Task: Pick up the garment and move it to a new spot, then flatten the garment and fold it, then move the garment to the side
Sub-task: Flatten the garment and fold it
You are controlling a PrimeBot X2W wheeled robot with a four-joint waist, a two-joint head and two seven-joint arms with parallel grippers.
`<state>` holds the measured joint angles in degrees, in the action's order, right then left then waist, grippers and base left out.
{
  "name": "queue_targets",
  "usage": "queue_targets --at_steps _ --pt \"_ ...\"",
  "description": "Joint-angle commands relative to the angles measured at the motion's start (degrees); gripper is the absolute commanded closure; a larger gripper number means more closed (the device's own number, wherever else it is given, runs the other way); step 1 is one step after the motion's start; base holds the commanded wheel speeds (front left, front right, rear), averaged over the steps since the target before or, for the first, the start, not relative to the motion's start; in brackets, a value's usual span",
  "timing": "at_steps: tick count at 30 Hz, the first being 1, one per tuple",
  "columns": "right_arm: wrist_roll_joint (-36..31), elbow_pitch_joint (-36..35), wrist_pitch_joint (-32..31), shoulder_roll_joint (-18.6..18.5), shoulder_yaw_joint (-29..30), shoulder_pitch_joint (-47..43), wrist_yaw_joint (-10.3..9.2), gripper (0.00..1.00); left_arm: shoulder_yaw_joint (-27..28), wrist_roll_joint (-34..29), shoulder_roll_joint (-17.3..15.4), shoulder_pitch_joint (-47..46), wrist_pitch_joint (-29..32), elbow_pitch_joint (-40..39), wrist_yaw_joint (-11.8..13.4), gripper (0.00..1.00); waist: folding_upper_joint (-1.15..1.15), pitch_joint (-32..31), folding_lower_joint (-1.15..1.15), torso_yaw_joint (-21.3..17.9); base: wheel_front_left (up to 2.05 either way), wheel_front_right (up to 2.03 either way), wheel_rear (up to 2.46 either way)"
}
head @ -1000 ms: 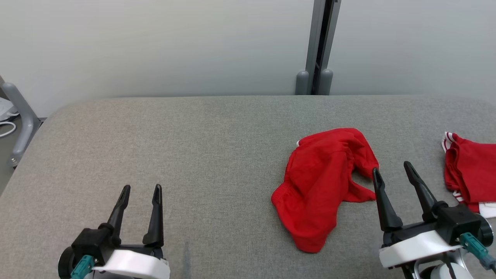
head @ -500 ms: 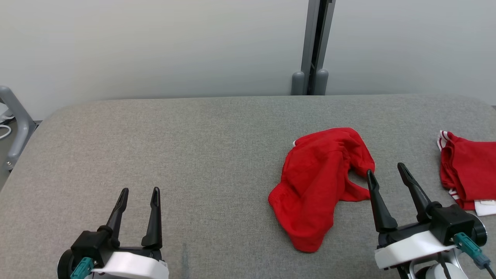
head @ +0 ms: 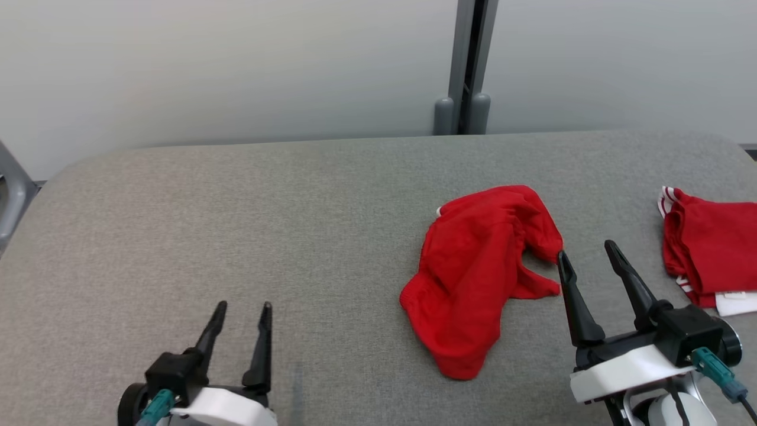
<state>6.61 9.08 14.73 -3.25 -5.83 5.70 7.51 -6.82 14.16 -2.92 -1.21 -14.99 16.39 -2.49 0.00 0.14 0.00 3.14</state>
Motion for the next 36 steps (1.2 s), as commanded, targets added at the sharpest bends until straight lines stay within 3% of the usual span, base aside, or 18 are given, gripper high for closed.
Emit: queue_targets --at_steps 1,12,19,26,30,31,32,33,36 --pt "-0.18 -0.22 0.25 -0.13 0.28 0.88 -0.04 0.00 -0.71 -0.43 -0.09 -1.45 -0.24 0.61 -0.43 0.00 0.00 0.85 0.00 -0.92 0.00 0.00 0.00" --pt "-0.89 -1.08 0.34 0.03 1.04 3.27 -0.04 0.00 -11.55 -0.27 -0.10 -11.07 4.47 7.43 -2.99 0.00 0.00 7.51 0.00 -7.10 0.00 0.00 0.00" --pt "-0.98 -0.97 0.52 0.15 0.91 4.81 -0.04 0.00 -16.85 1.01 -0.13 -16.61 7.84 11.02 -2.76 0.00 0.00 10.51 0.00 -11.26 0.00 0.00 0.00" --pt "-0.77 -0.91 0.58 0.21 0.97 5.60 -0.04 0.00 -18.41 -0.31 -0.29 -20.66 9.65 16.48 0.52 0.00 0.00 12.02 0.00 -14.59 0.00 0.00 0.00" --pt "-0.84 -1.32 0.58 0.25 1.20 5.38 -0.04 0.00 -19.50 -1.31 -0.40 -22.34 11.09 19.61 0.99 0.00 0.00 12.28 0.00 -15.28 0.00 0.00 0.00" --pt "-0.90 -1.40 0.57 0.26 1.29 5.30 -0.04 0.00 -19.63 -1.35 -0.42 -22.63 11.04 20.22 0.85 0.05 0.00 12.27 0.00 -15.32 0.00 0.00 0.00" --pt "-0.90 -1.46 0.57 0.26 1.40 5.21 -0.04 0.00 -19.73 -1.34 -0.44 -22.96 10.76 20.54 0.64 0.92 0.00 12.24 0.00 -15.31 0.00 0.00 0.00" --pt "-0.83 -1.52 0.57 0.26 1.56 5.13 -0.04 0.00 -19.75 -1.17 -0.44 -23.29 10.30 20.72 0.32 1.00 0.00 12.14 0.00 -15.18 0.00 0.00 0.00" --pt "-0.49 -1.68 0.58 0.27 1.95 4.95 -0.04 0.00 -18.96 -0.35 -0.42 -24.05 8.00 20.40 0.64 1.00 0.00 11.65 0.00 -14.25 0.00 0.00 0.00"
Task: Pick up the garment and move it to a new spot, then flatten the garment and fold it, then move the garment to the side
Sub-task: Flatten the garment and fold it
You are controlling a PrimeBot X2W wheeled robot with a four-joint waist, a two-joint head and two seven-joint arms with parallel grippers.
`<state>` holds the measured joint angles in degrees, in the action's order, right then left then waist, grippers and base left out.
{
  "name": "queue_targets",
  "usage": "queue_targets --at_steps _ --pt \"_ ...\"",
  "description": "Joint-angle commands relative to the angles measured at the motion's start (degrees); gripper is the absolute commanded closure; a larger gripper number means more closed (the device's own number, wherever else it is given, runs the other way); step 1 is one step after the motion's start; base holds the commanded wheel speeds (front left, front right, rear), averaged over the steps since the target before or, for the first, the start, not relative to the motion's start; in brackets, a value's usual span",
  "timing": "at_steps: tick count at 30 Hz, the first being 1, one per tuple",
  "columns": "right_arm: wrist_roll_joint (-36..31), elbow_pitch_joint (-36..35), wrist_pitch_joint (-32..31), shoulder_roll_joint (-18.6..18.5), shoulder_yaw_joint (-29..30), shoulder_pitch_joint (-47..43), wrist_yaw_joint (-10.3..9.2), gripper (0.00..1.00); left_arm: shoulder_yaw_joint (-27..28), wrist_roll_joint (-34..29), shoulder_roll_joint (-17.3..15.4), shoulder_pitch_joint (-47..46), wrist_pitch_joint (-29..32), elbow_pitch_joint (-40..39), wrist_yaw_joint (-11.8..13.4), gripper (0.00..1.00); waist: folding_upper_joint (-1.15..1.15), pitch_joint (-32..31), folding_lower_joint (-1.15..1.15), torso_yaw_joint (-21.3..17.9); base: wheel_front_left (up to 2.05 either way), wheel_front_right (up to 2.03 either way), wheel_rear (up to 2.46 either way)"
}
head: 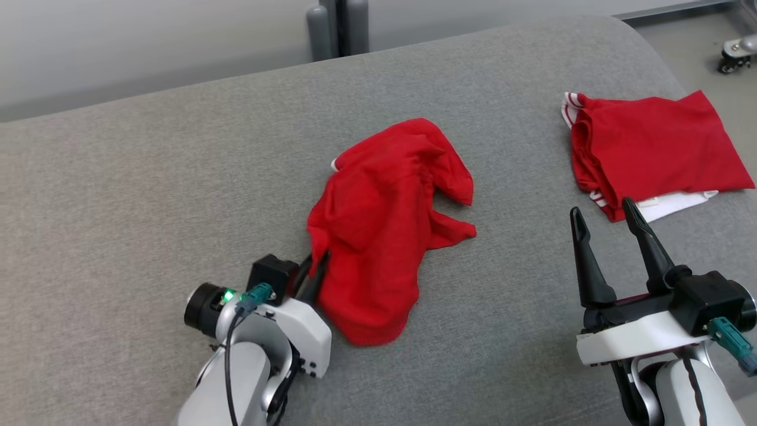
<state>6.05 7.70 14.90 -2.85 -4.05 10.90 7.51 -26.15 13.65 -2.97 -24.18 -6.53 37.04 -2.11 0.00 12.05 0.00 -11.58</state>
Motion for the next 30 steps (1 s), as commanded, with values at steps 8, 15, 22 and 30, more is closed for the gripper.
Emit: queue_targets --at_steps 8,15,22,30 --pt "0.53 0.50 0.40 -0.17 -0.18 -0.80 -0.04 0.00 7.97 2.10 -3.12 -2.20 -7.83 -8.07 6.50 1.00 0.00 -2.90 0.00 5.40 0.00 0.00 0.00" --pt "0.55 1.21 0.40 -0.16 -0.81 -1.06 -0.04 0.00 12.96 3.71 -5.14 0.47 -8.52 -11.04 9.53 0.71 0.00 -4.07 0.00 8.62 0.00 0.00 0.00" --pt "0.79 2.54 0.40 -0.20 -3.03 -0.07 -0.04 0.00 13.53 5.05 -5.20 1.60 -8.15 -6.03 9.32 0.00 0.00 -4.75 0.00 10.62 0.00 0.00 0.00" --pt "2.40 6.00 0.24 -0.20 -5.81 -1.24 -0.04 0.00 14.47 5.02 -4.60 4.68 -8.69 -10.17 7.76 0.00 0.00 -5.67 0.00 12.77 0.00 0.00 0.00"
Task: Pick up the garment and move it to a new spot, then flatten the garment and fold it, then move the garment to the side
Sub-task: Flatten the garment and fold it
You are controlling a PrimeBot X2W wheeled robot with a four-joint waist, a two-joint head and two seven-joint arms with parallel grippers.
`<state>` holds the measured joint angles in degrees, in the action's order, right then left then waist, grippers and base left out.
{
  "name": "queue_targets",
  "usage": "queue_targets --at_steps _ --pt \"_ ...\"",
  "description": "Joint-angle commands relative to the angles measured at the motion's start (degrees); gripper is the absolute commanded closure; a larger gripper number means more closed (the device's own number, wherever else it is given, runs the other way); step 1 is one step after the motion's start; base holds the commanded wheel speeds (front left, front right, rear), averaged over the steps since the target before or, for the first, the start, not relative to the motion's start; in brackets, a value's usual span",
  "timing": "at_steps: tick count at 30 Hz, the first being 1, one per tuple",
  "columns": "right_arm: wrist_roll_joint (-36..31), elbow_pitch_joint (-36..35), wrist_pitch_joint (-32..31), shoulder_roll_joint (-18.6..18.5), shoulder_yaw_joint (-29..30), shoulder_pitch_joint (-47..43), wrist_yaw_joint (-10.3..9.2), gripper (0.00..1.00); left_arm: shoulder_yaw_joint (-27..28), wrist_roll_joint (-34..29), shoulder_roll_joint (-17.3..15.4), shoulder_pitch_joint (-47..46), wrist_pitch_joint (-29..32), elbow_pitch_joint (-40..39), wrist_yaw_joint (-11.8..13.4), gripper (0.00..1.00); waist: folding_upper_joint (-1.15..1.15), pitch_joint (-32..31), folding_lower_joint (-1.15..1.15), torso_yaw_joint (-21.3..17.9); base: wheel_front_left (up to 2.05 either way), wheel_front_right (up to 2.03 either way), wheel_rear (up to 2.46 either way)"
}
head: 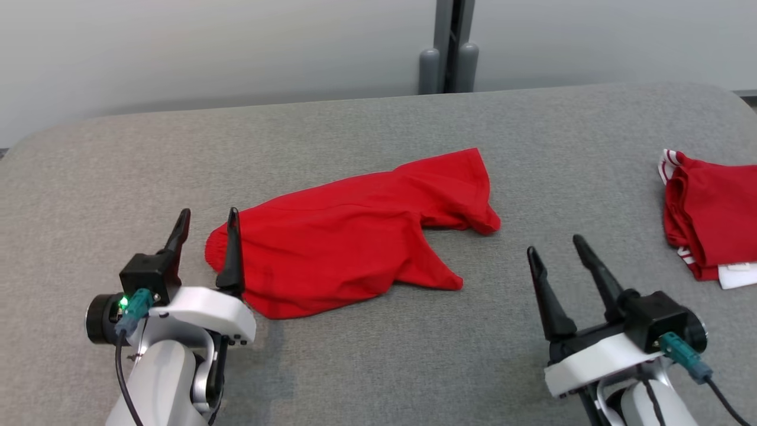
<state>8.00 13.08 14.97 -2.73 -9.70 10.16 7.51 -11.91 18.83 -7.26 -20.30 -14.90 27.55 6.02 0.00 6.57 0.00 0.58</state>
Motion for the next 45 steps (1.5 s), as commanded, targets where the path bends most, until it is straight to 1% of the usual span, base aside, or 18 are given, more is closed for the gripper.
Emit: queue_targets --at_steps 1,4,9,15,20,21,23,24,30,31,32,33,36,39,42,45 --pt "0.66 1.27 -0.12 -0.31 -0.61 -0.58 -0.04 0.00 0.21 -0.48 -0.29 1.51 -0.33 -1.53 -0.56 0.00 0.00 -0.28 0.00 1.06 0.00 0.00 0.00" --pt "2.06 4.03 -1.64 -0.32 -2.48 -0.97 -0.04 0.00 0.24 -0.69 0.21 4.17 -0.32 -3.76 -1.08 0.00 0.00 -0.65 0.00 2.69 0.00 0.00 0.00" --pt "2.60 8.88 -2.38 -1.56 -4.39 0.12 -0.04 0.00 -0.54 -1.40 0.90 7.76 -0.31 -5.27 -1.91 0.00 0.00 -1.40 0.00 6.30 0.00 0.00 0.00" --pt "3.89 15.65 -3.05 -2.96 -5.58 2.12 -0.04 0.00 -1.06 -1.76 1.41 9.77 -0.32 -5.48 -2.35 0.00 0.00 -2.17 0.00 11.12 0.00 0.00 0.00" --pt "5.13 21.20 -2.25 -3.67 -4.89 4.06 -0.04 0.00 -1.28 -1.81 1.38 10.30 -0.32 -5.24 -2.48 0.00 0.00 -2.25 0.00 14.83 0.00 0.00 0.00" --pt "5.13 21.20 -2.25 -3.67 -4.89 4.06 -0.04 0.00 -1.28 -1.81 1.38 10.30 -0.32 -5.24 -2.48 0.00 0.00 -2.25 0.00 14.83 0.00 0.00 0.00" --pt "5.02 24.06 -1.69 -4.01 -5.09 5.34 -0.04 0.00 -1.46 -1.90 1.32 10.42 -0.32 -5.09 -2.60 0.00 0.00 -2.11 0.00 16.50 0.00 0.00 0.00" --pt "5.02 24.06 -1.69 -4.01 -5.09 5.34 -0.04 0.00 -1.46 -1.90 1.32 10.42 -0.32 -5.09 -2.60 0.00 0.00 -2.11 0.00 16.50 0.00 0.00 0.00" --pt "4.22 29.85 -1.43 -4.04 -5.22 8.27 -0.04 0.00 -1.12 -1.40 1.56 10.42 -0.32 -5.42 -2.17 0.00 0.00 -1.38 0.00 18.51 0.00 0.00 0.00" --pt "4.17 30.87 -1.71 -3.96 -5.26 8.79 -0.04 0.49 -1.00 -1.29 1.60 10.35 -0.33 -5.53 -2.10 0.00 0.00 -1.20 0.00 18.60 0.00 0.00 0.00" --pt "3.99 31.80 -1.66 -3.93 -5.31 9.47 -0.04 0.79 -0.90 -1.24 1.63 10.26 -0.33 -5.64 -2.03 0.00 0.00 -1.05 0.00 18.63 0.00 0.00 0.00" --pt "3.81 32.55 -1.62 -3.91 -5.51 10.12 -0.04 1.00 -0.81 -1.19 1.64 10.15 -0.33 -5.72 -1.95 0.00 0.00 -0.91 0.00 18.61 0.00 0.00 0.00" --pt "4.19 34.12 -1.23 -3.55 -6.69 11.41 -0.04 1.00 -0.49 -1.24 1.50 10.08 -0.33 -5.76 -1.82 0.00 0.00 -0.82 0.00 17.99 0.00 0.00 0.00" --pt "4.65 34.11 -0.72 -3.37 -8.18 12.35 -0.04 1.00 -0.13 -1.13 1.38 10.28 -0.32 -5.78 -1.60 0.00 0.00 -1.17 0.00 16.68 0.00 0.00 0.00" --pt "5.16 32.16 -0.29 -3.49 -10.35 12.81 -0.04 1.00 0.08 -1.07 1.33 10.47 -0.33 -5.63 -1.82 0.00 0.00 -1.93 0.00 15.03 0.00 0.00 0.00" --pt "5.45 28.25 -0.01 -4.52 -12.54 13.04 -0.04 1.00 0.19 -1.03 1.43 10.83 -0.33 -5.47 -1.85 0.00 0.00 -2.95 0.00 13.12 0.00 0.00 0.00"
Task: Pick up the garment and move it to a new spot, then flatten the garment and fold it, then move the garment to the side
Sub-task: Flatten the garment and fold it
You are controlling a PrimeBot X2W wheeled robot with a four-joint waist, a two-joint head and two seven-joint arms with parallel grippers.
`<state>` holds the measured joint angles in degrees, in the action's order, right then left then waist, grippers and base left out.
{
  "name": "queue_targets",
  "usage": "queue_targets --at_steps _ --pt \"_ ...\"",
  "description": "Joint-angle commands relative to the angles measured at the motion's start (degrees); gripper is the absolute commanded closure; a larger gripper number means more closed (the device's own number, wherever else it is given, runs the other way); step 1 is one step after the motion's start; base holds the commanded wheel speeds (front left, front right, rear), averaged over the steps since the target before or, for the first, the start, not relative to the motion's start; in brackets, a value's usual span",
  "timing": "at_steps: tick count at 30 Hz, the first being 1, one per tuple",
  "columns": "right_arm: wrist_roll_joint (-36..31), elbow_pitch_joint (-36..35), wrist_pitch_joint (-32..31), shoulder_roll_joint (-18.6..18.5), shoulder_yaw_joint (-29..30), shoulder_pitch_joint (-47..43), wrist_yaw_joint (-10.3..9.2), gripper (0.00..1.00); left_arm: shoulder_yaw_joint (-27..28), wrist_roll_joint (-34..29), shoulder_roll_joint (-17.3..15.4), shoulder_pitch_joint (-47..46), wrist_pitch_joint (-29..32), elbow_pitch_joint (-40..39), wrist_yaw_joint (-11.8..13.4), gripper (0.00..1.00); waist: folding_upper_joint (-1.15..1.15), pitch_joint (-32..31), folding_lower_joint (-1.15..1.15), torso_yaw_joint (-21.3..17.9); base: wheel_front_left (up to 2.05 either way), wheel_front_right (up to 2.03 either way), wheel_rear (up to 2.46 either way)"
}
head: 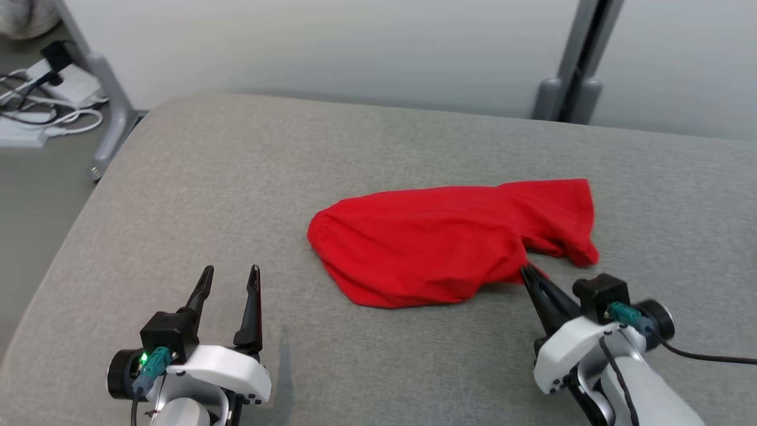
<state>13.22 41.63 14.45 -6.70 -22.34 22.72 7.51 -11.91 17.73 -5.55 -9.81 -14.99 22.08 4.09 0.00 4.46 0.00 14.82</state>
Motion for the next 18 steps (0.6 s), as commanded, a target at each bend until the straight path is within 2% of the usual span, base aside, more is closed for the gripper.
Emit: queue_targets --at_steps 1,5,10,15,18 --pt "0.76 -2.03 0.43 -0.79 -0.31 0.46 -0.04 1.00 0.30 0.12 -0.28 0.55 -0.24 0.06 0.09 0.00 0.00 -1.24 0.00 -1.83 0.00 0.00 0.00" --pt "0.79 -10.13 -0.67 -3.38 -0.90 -0.10 -0.04 1.00 0.49 0.21 -0.09 1.15 -0.24 0.11 0.28 0.00 0.00 -2.59 0.00 -4.03 0.00 0.00 0.00" --pt "-0.08 -23.52 -5.29 -6.29 1.90 -1.86 -0.04 1.00 0.34 0.21 0.28 1.44 -0.23 0.04 0.43 0.00 0.00 -3.19 0.00 -5.08 0.00 0.00 0.00" --pt "0.00 -34.64 -12.52 -7.36 7.07 -4.10 -0.04 1.00 -0.07 0.00 0.57 1.37 -0.24 0.05 -0.15 0.00 0.00 -2.68 0.00 -3.95 0.00 0.00 0.00" --pt "-0.99 -35.57 -16.93 -8.95 9.36 -4.27 -0.04 1.00 -0.43 -0.25 0.71 0.51 -0.24 0.20 -0.41 0.00 0.00 -1.79 0.00 -2.30 0.00 0.00 0.00"
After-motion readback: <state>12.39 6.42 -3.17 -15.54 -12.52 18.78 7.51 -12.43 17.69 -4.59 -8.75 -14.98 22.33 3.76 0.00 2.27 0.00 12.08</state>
